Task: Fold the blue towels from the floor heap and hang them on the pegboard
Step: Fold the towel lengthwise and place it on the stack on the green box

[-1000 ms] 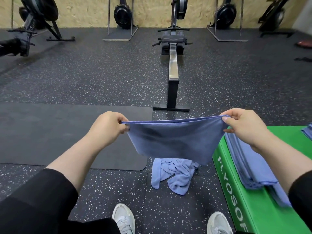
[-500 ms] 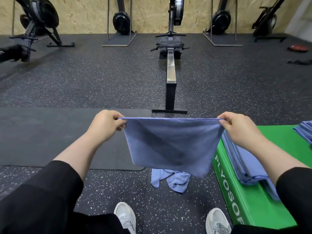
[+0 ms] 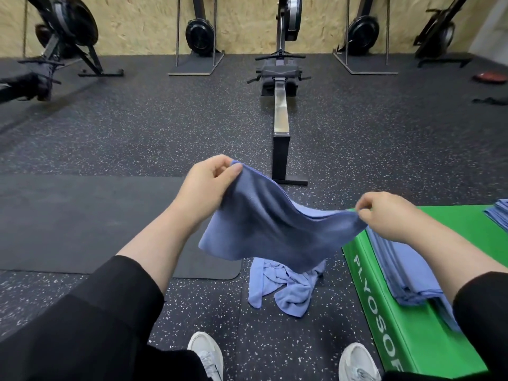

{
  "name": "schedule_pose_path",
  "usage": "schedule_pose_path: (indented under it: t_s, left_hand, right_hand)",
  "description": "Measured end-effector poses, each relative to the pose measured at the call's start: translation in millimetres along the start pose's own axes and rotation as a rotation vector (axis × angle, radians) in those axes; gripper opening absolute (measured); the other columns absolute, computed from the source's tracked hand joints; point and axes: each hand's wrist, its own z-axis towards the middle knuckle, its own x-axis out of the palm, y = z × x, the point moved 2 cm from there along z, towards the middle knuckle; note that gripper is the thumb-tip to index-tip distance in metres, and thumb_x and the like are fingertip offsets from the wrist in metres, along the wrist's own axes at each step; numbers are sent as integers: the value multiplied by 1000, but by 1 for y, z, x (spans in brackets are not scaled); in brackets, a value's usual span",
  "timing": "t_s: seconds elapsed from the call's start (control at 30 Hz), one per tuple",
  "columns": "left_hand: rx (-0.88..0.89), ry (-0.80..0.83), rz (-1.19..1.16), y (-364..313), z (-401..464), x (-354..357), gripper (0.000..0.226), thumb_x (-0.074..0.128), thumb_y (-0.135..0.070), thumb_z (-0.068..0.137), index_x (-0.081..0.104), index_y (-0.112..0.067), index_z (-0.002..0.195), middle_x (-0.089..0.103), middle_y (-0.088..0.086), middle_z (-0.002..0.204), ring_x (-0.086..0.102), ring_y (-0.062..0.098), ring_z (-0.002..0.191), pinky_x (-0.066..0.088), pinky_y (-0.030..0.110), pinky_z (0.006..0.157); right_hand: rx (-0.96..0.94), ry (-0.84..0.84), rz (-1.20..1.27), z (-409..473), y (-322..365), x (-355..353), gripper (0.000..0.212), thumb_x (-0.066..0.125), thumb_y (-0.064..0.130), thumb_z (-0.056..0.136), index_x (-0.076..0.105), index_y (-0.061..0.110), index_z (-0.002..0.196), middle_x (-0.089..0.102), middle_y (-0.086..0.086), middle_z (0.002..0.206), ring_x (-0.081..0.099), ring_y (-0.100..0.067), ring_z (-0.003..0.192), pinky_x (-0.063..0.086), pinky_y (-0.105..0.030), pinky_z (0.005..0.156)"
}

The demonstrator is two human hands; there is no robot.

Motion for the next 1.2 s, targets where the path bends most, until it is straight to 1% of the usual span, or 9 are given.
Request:
schedule_pose_path:
  t_s: [0.17, 0.23, 0.37, 0.53, 0.7, 0.8, 0.87, 1.07, 1.2]
  left_hand:
    - [156, 184, 179, -29, 1, 43, 19, 63, -29, 98, 64, -29, 79, 54, -17, 57, 44, -1, 56, 32, 14, 58]
    - [174, 247, 182, -33, 1, 58, 19, 68, -29, 95, 65, -31, 76, 53, -18, 54, 44, -2, 54, 32, 15, 57]
    - [136, 233, 144, -36, 6, 69, 19, 76, -30, 89, 67, -21, 75, 64, -6, 64, 50, 5, 59, 39, 28, 61]
    - [-8, 145, -73, -34, 3, 63, 27, 68, -40, 93, 60, -20, 78, 59, -6, 67, 47, 7, 61, 40, 29, 62]
    - [-183, 488, -260, -19, -11, 65, 19, 75, -27, 90, 65, -17, 102, 70, -7, 82, 62, 6, 74, 50, 27, 68]
    - [-176, 586, -8, -6, -15, 67, 22, 80, -21, 80, 70, -14, 98, 74, -2, 91, 63, 10, 81, 52, 32, 78]
    - [-150, 569, 255, 0, -14, 64, 18, 77, -20, 80, 67, -7, 87, 65, 0, 78, 53, 13, 71, 43, 30, 66]
    - [-154, 347, 675, 20, 1, 38, 12, 57, -15, 84, 60, -14, 72, 59, 3, 69, 53, 27, 72, 35, 31, 56]
    - [-120, 203, 710, 31, 5, 23, 10, 54, -16, 89, 62, -15, 85, 65, 6, 81, 59, 32, 83, 37, 33, 59]
  right_hand:
    - [-357, 16, 425, -8, 60, -2, 54, 78, 40, 84, 58, 28, 134, 63, 16, 128, 56, -1, 121, 41, -28, 106]
    - [-419, 78, 556, -9, 84, -2, 56, 81, 33, 82, 59, 27, 133, 66, 16, 124, 58, 4, 118, 44, -24, 102]
    - [-488, 150, 691, -2, 105, 7, 18, 76, 26, 86, 71, 14, 99, 64, 6, 84, 52, -7, 78, 41, -34, 75]
    - [-473, 109, 762, -1, 111, 5, 40, 66, 44, 89, 67, 3, 88, 55, 0, 76, 40, -13, 74, 31, -36, 70]
    - [-468, -25, 915, -4, 108, -10, 28, 60, 29, 100, 67, 4, 91, 57, -3, 80, 44, -14, 77, 35, -36, 70]
    - [-437, -101, 943, -3, 97, -21, 41, 58, 42, 93, 63, 1, 93, 54, -6, 81, 44, -16, 78, 36, -39, 72]
    - [-418, -157, 895, -3, 87, -29, 41, 57, 43, 93, 61, 2, 91, 52, -4, 79, 43, -16, 76, 35, -39, 71]
    - [-303, -266, 880, 1, 46, -40, 45, 55, 45, 94, 61, 1, 90, 51, -10, 77, 42, -17, 73, 34, -38, 68]
    - [-223, -299, 786, 8, 23, -35, 58, 54, 57, 86, 59, -1, 94, 57, -33, 89, 45, -17, 75, 49, -56, 73]
